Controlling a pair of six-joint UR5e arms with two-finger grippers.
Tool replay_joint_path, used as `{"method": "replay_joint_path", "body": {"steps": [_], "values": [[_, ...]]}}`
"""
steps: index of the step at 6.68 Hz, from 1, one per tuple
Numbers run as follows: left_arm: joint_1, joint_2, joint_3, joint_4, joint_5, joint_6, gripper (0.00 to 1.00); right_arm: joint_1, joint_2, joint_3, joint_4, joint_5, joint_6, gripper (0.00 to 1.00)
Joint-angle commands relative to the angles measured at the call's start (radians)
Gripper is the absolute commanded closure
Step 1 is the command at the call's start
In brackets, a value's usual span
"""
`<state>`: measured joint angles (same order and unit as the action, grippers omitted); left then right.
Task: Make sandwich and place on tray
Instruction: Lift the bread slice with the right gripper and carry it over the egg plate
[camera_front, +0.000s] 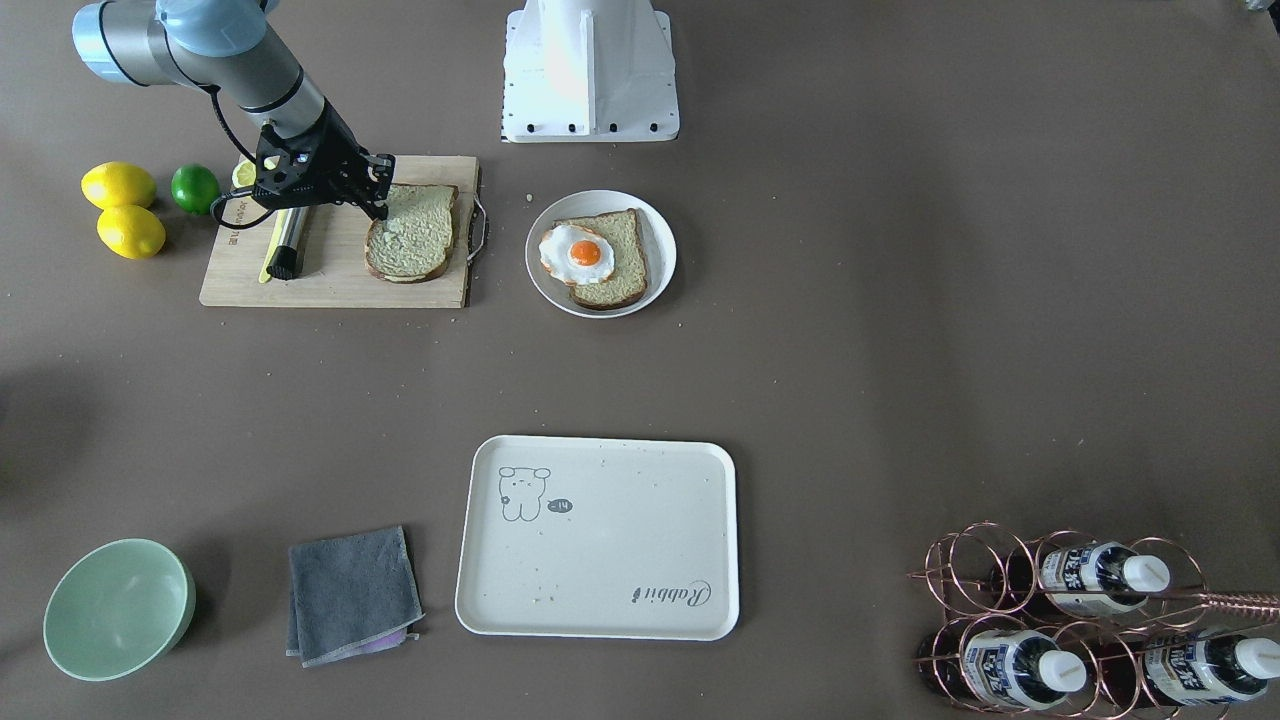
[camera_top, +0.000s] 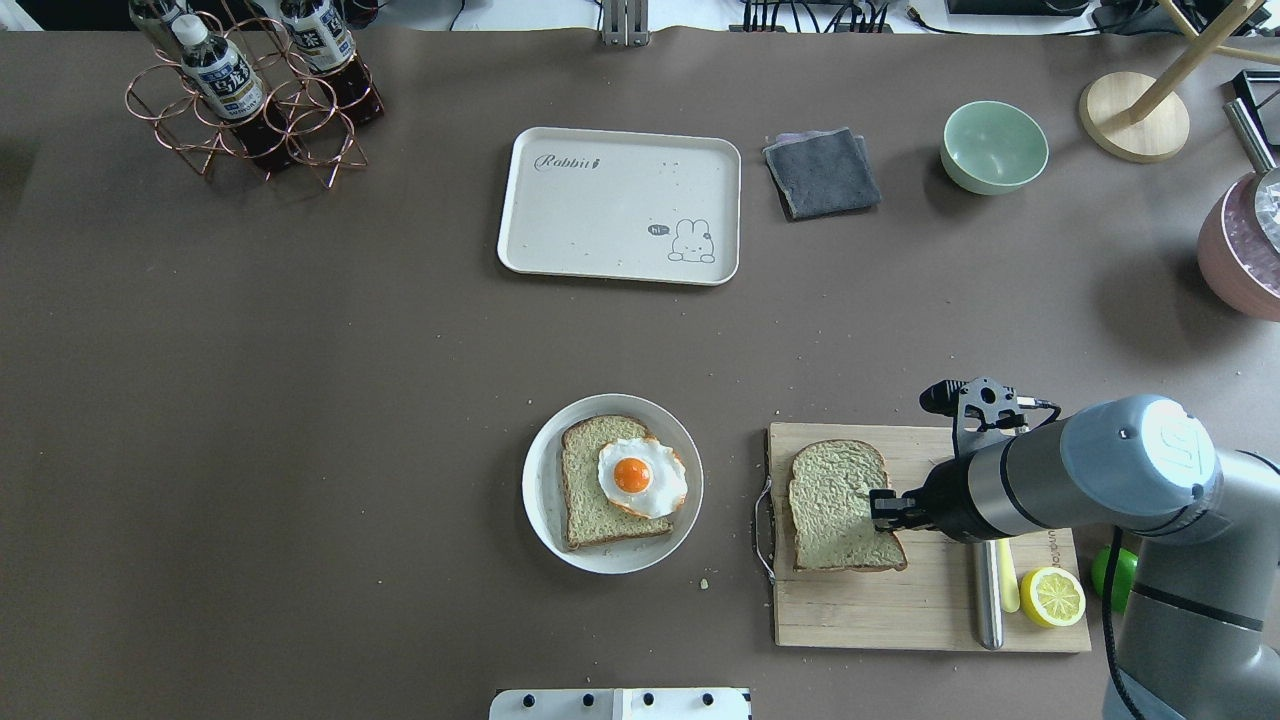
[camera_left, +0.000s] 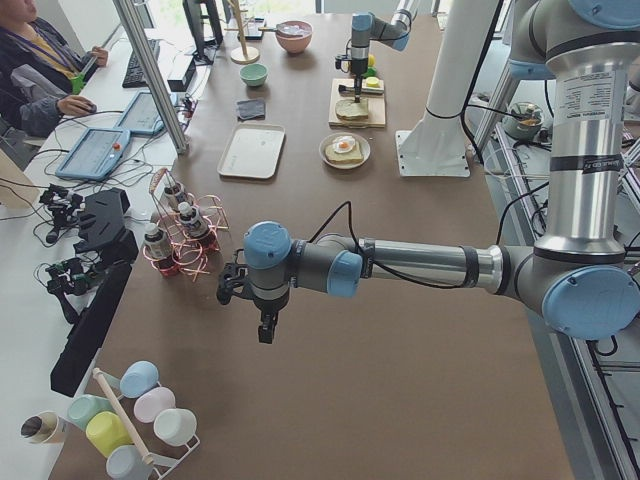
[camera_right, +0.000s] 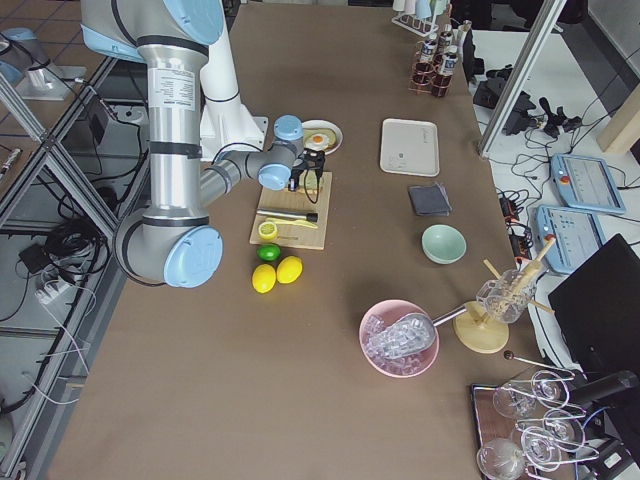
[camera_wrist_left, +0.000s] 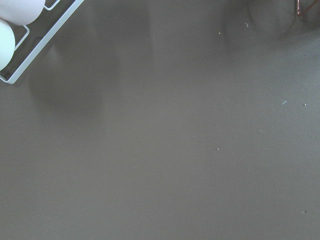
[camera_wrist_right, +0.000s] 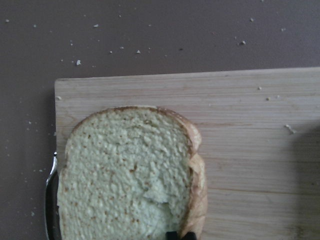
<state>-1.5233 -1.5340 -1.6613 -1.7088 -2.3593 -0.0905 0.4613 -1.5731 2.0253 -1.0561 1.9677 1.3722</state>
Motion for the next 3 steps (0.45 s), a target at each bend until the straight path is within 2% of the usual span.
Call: {"method": "replay_joint_path", "body": {"steps": [1, 3], "values": [[0.000, 0.000, -0.006, 0.000, 0.000, -0.009, 0.02, 0.141, 0.065, 0.009, 0.001, 0.178, -0.008, 1.00], [0.000, 0.000, -0.011, 0.000, 0.000, -0.015, 0.02, 0.123, 0.200, -0.037, 0.001, 0.177, 0.004, 1.00]]}}
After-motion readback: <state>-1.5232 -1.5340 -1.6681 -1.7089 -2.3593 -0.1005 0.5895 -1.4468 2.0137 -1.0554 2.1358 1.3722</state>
